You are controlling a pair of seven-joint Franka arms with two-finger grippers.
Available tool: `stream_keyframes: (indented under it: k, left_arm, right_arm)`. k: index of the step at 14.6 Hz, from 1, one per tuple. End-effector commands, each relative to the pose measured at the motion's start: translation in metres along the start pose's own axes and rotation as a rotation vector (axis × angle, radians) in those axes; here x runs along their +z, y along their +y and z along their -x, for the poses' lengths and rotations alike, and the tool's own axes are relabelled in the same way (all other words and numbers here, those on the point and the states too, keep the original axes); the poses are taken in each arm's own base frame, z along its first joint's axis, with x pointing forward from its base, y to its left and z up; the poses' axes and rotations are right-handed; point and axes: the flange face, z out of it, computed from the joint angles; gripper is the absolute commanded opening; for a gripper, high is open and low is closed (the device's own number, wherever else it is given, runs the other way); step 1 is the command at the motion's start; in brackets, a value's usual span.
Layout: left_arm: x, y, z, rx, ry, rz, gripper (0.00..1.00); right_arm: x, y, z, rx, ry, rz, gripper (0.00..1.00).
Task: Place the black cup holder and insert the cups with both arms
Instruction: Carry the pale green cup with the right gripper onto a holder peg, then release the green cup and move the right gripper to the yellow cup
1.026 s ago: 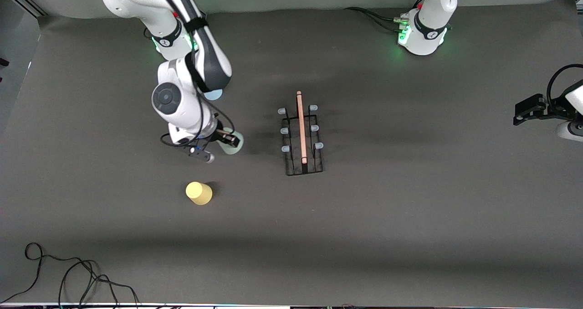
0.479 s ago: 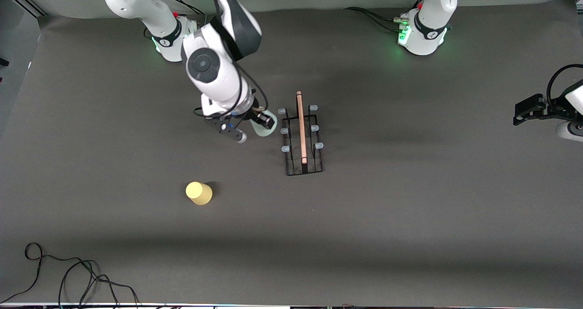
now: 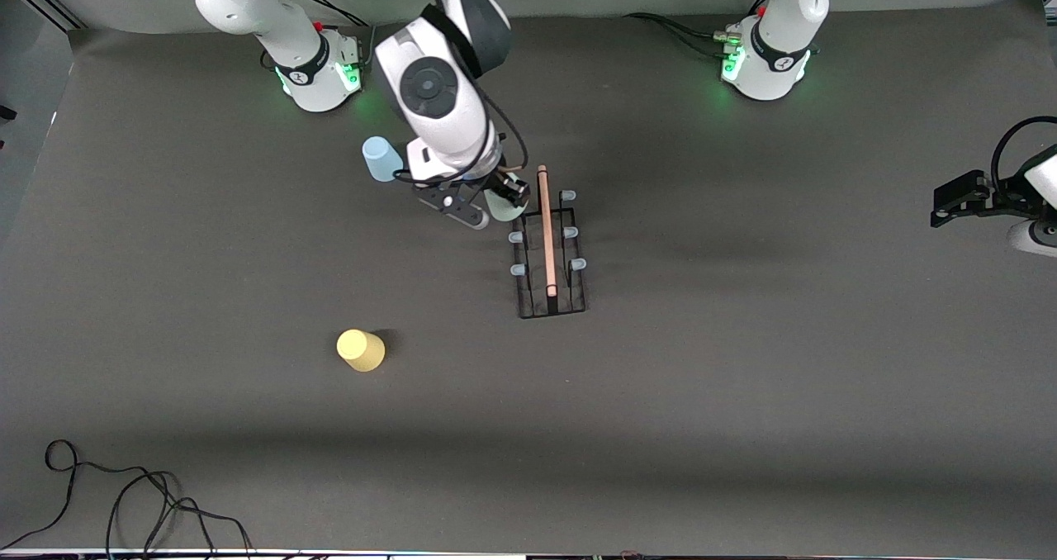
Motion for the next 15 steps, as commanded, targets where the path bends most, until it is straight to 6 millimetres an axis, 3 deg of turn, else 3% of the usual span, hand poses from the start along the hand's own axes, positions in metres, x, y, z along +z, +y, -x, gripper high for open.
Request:
stream_keyframes:
  k: [1,3,4,5,6,7,8,11,15]
  left_arm:
    - [-0.003,0.000,0.001,-0.008,-0.003,0.010,1.00]
    - [-0.003,0.000,0.001,-0.006,-0.003,0.010,1.00]
    - [-0.003,0.000,0.001,-0.006,-0.003,0.010,1.00]
    - [-0.003,0.000,0.001,-0.006,-0.004,0.012,1.00]
    - [-0.003,0.000,0.001,-0.006,-0.004,0.012,1.00]
    - [-0.003,0.000,0.001,-0.006,-0.004,0.012,1.00]
    - [-0.003,0.000,0.001,-0.006,-0.004,0.012,1.00]
    - [-0.003,0.000,0.000,-0.006,-0.002,0.012,1.00]
    - [-0.004,0.000,0.000,-0.006,0.001,0.011,1.00]
  right_arm:
    - [0.012,-0.008,0.011,0.009,0.005,0.015,0.00]
    - [0.017,-0.007,0.010,0.011,0.008,0.025,0.00]
    - [0.020,-0.008,0.009,0.013,0.012,0.029,0.08]
    - [0.024,-0.008,0.008,0.012,0.018,0.033,0.34]
    - [0.028,-0.009,0.007,0.015,0.026,0.032,0.46]
    - [0.030,-0.010,0.006,0.015,0.031,0.032,0.67]
    - [0.032,-0.010,0.007,0.014,0.033,0.035,0.75]
    - [0.030,-0.011,0.007,0.016,0.033,0.031,0.89]
    - [0.010,-0.012,-0.004,0.014,0.031,0.005,0.91]
